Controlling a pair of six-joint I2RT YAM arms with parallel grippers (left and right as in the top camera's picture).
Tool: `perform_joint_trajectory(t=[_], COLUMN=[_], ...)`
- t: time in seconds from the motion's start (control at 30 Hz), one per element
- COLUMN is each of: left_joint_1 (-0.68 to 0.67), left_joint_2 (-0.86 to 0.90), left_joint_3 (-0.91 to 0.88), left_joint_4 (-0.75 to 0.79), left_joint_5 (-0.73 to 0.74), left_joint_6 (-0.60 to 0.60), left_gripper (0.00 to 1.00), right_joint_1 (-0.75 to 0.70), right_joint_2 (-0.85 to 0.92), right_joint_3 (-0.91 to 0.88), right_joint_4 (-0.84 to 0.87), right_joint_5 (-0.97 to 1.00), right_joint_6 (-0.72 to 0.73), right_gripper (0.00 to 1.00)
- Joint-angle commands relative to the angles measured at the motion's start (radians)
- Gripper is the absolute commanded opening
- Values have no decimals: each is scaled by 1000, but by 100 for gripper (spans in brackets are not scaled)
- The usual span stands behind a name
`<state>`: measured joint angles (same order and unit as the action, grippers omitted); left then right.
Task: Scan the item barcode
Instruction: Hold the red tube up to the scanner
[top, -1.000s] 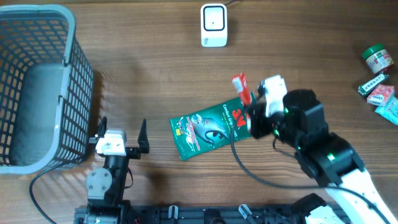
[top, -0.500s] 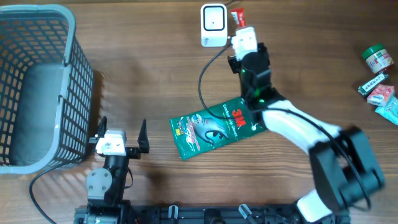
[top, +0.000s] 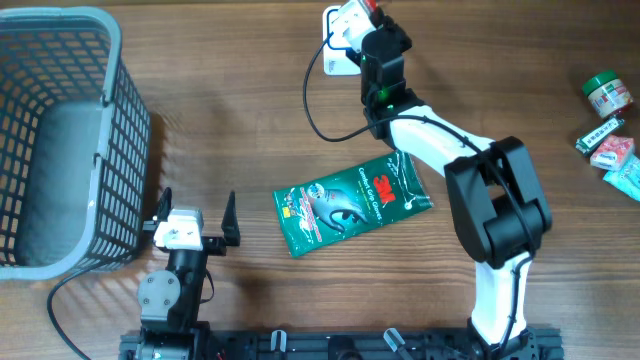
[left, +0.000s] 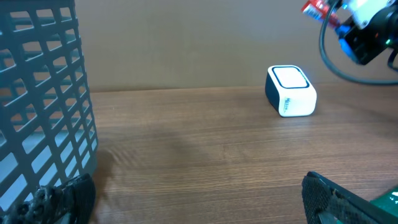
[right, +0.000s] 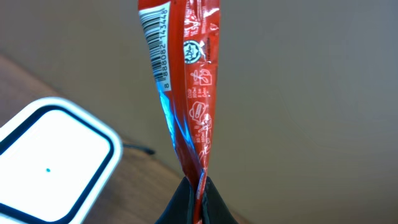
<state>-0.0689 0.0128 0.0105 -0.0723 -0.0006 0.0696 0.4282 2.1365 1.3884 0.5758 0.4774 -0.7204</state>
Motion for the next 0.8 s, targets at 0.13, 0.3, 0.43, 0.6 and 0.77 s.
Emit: perform_joint_trajectory(t=[0.13,0.3,0.43,0.6,0.77], left_joint_1=[4,4,4,4,4], left_joint_2=[-8,-8,-8,-8,-8], left_joint_3=[-5,-5,-5,-5,-5], left_joint_4=[-3,-3,-3,-3,-3], left_joint_5=[15,15,15,15,15], left_joint_6=[-6,-6,-6,-6,-6], left_gripper=[100,100,100,100,100], right_joint_1=[5,7,10,10,10], right_joint_2=[118,125,125,124,127], right_joint_3=[16,16,16,22,22], right_joint_4=[-10,-42,-105,-91,-65], right_joint_5=[-37,-55,-48,-1,25], right_joint_6=[-21,-4,47,127,-117], right_gripper=[5,5,5,5,5])
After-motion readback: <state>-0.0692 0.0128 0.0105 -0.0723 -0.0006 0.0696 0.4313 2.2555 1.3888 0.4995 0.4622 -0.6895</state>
